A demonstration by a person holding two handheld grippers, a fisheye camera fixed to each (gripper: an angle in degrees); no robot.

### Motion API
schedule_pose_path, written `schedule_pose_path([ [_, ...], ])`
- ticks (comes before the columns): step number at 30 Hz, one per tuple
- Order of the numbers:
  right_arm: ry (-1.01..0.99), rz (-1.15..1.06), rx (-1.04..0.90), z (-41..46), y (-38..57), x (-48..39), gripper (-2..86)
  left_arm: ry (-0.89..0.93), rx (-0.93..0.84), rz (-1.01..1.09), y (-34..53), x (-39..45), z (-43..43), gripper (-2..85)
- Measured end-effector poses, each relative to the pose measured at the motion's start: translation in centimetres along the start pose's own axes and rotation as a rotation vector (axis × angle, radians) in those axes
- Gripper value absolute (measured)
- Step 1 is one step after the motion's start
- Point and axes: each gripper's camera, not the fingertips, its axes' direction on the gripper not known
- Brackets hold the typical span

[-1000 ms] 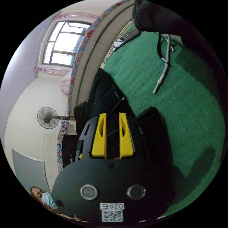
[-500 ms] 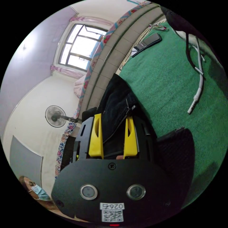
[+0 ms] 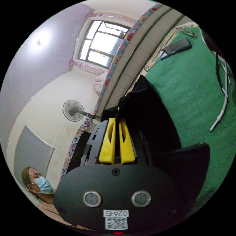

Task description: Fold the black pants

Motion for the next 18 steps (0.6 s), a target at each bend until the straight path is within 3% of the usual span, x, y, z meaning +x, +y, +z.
schedule_pose_path([
  [4,0.304,-0.181,-0.139,1.1,-0.7,-4.2,-1.2,-0.198,-0.062,-0.006,-0.3,0.9,-0.3,3.0],
  [7,0.513,-0.138,-0.333,4.4,-0.3,-2.4,-0.9,-0.319,-0.124,-0.069,0.1,-0.1,1.6,3.6],
  [13,0.382,-0.003,-0.341,3.8,-0.8,-0.2,4.8,-0.294,-0.171,-0.094,0.6,0.0,2.2,7.7],
  [18,0.552,-0.063,-0.243,0.1,-0.6,-3.4,5.9,-0.424,-0.119,0.055,2.4,5.6,1.9,4.3],
])
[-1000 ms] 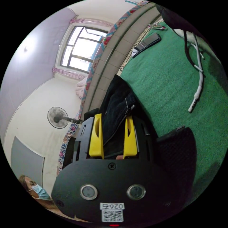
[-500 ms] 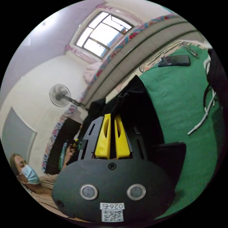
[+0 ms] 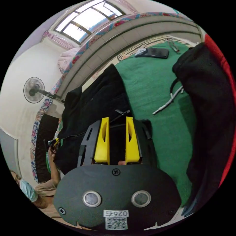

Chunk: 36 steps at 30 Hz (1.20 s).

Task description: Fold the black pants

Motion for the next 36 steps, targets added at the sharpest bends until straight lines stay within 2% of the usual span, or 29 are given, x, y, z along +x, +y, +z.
schedule_pose_path([
  [4,0.135,-0.001,0.068,-2.2,0.5,-0.7,6.4,-0.182,-0.037,0.17,1.0,5.1,-0.4,1.2],
  [6,0.135,-0.014,0.041,-1.7,0.1,-0.9,7.5,-0.229,-0.046,0.183,1.1,5.5,0.1,6.5],
  [7,0.151,-0.017,-0.001,-1.0,-0.3,-1.0,8.6,-0.229,-0.076,0.171,1.0,5.1,1.1,12.2],
  [10,0.236,-0.02,-0.103,0.9,-0.9,-1.1,10.2,-0.128,-0.23,0.132,0.6,3.7,5.0,18.1],
  [13,0.286,-0.032,-0.118,2.0,-1.2,-1.8,10.0,-0.073,-0.308,0.121,0.8,3.2,8.4,18.4],
  [20,0.408,-0.046,-0.069,1.2,-1.8,-3.5,12.3,-0.183,-0.236,0.117,1.5,4.8,7.4,17.0],
  [23,0.333,-0.016,-0.136,1.8,-2.2,-2.3,13.8,-0.23,-0.176,0.126,2.2,5.0,6.7,17.8],
  [27,0.278,-0.003,-0.135,1.7,-2.3,-1.9,13.6,-0.179,-0.317,0.166,2.7,4.8,11.2,18.7],
  [29,0.3,-0.011,-0.132,1.7,-2.3,-2.2,11.8,-0.254,-0.296,0.208,3.2,5.8,12.1,16.9],
  [31,0.309,-0.028,-0.142,1.6,-2.3,-2.6,9.2,-0.35,-0.322,0.276,4.1,7.4,13.2,11.3],
  [33,0.311,-0.026,-0.149,1.5,-2.4,-2.8,5.4,-0.338,-0.395,0.303,4.6,8.4,14.1,10.6],
  [34,0.314,-0.028,-0.155,1.2,-2.4,-2.9,0.5,-0.361,-0.422,0.313,4.7,8.9,14.3,10.5],
  [36,0.317,-0.021,-0.139,0.5,-2.2,-2.9,-0.8,-0.367,-0.438,0.331,4.8,9.2,14.6,10.7],
])
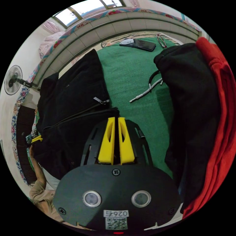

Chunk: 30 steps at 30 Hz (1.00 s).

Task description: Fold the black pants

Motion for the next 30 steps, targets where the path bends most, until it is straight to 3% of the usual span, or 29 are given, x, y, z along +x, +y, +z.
schedule_pose_path([
  [5,-0.03,-0.011,-0.014,-1.0,0.0,-0.2,-1.3,0.089,0.037,-0.047,0.7,-0.8,0.6,8.6],
  [12,-0.148,-0.047,0.075,-5.8,1.6,-0.6,-1.3,0.161,0.174,0.252,3.7,3.3,-4.3,5.9],
  [16,-0.229,-0.056,0.188,-7.7,2.5,-1.1,-1.4,0.182,0.292,0.281,5.0,3.6,-5.9,5.8],
  [24,-0.153,-0.219,0.448,-10.7,3.0,-8.2,-1.3,0.189,0.363,0.117,5.8,1.1,-5.8,5.8],
  [30,0.184,-0.125,0.224,-5.1,-0.6,-11.2,0.4,0.04,0.191,-0.23,3.9,-1.5,-0.9,2.8],
])
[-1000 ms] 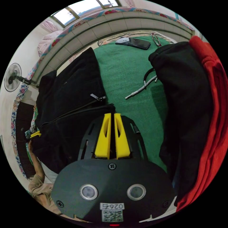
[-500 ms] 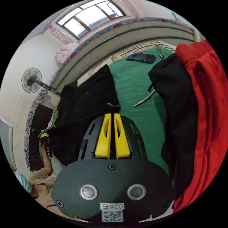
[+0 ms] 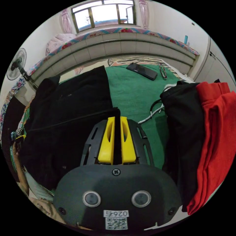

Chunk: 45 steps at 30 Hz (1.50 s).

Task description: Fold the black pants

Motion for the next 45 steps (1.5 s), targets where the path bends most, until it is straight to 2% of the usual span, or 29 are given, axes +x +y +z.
schedule_pose_path([
  [2,0.003,0.005,0.04,-0.7,-0.1,-1.2,0.9,-0.022,0.088,-0.033,0.5,0.5,-1.2,0.1],
  [5,0.005,-0.04,0.147,-3.1,0.0,-3.9,0.0,-0.003,0.194,0.041,1.5,2.7,-3.2,-0.8],
  [9,-0.024,-0.159,0.155,-2.7,-0.1,-7.9,-0.8,-0.064,0.099,0.158,1.2,5.9,-0.4,-0.9],
  [12,0.052,-0.252,0.011,1.0,-1.1,-11.0,-0.9,-0.147,-0.103,0.204,0.6,6.7,4.9,-0.9],
  [13,0.095,-0.279,-0.098,3.4,-1.4,-11.7,-0.9,-0.125,-0.113,0.216,0.6,6.7,6.1,-0.9],
  [15,0.085,-0.286,-0.025,3.0,-1.2,-12.2,-0.9,-0.067,-0.11,0.176,0.8,6.3,5.6,-0.9],
  [17,0.023,-0.233,-0.068,3.0,-1.7,-12.2,-0.9,-0.142,-0.088,0.141,1.5,6.5,4.8,-0.7],
  [19,-0.006,-0.199,-0.093,2.7,-2.0,-12.3,-0.9,-0.365,0.027,0.18,3.2,8.7,2.8,-0.5],
  [20,-0.034,-0.191,-0.083,2.1,-2.1,-12.6,-0.8,-0.405,0.09,0.211,3.7,9.7,1.9,-0.5],
  [21,-0.057,-0.186,-0.052,1.4,-2.1,-12.8,-0.8,-0.436,0.229,0.303,4.9,12.1,0.1,-0.4],
  [23,-0.219,-0.138,0.138,-2.1,-1.9,-13.4,-0.6,-0.405,0.449,0.43,7.1,15.4,-2.4,-0.3],
  [24,-0.275,-0.134,0.184,-3.0,-1.7,-13.7,-0.5,-0.335,0.591,0.486,8.6,17.1,-3.7,-0.1],
  [26,-0.534,-0.21,0.26,-5.4,-1.7,-15.6,0.8,-0.181,0.685,0.522,10.2,18.8,-4.8,0.8],
  [28,-0.74,-0.352,0.178,-5.7,-2.0,-18.1,2.5,0.0,0.604,0.581,10.5,20.1,-4.1,5.7],
  [30,-0.847,-0.444,0.077,-5.1,-2.1,-21.0,3.5,0.063,0.493,0.6,10.3,20.6,-2.5,9.7],
  [35,-0.719,-0.61,-0.229,-1.2,-1.1,-29.1,8.1,0.021,0.285,0.645,10.7,22.0,3.2,19.3],
  [37,-0.649,-0.611,-0.312,0.7,-0.7,-31.2,9.8,-0.001,0.141,0.689,10.7,23.6,6.3,22.9],
  [39,-0.595,-0.607,-0.422,3.0,-0.3,-33.4,11.1,-0.062,0.07,0.746,11.0,25.3,8.3,23.8],
  [41,-0.544,-0.67,-0.597,5.9,0.9,-37.0,10.8,-0.169,0.019,0.822,11.6,27.1,10.3,22.3],
  [42,-0.523,-0.677,-0.583,5.8,0.9,-37.6,10.5,-0.252,-0.038,0.866,11.7,28.2,12.0,16.5],
  [43,-0.487,-0.698,-0.584,5.4,0.7,-38.9,5.7,-0.34,-0.128,0.903,11.8,29.2,13.9,10.5],
  [45,-0.454,-0.742,-0.612,4.8,0.7,-40.6,1.1,-0.45,-0.185,0.978,12.2,30.6,15.7,3.8],
])
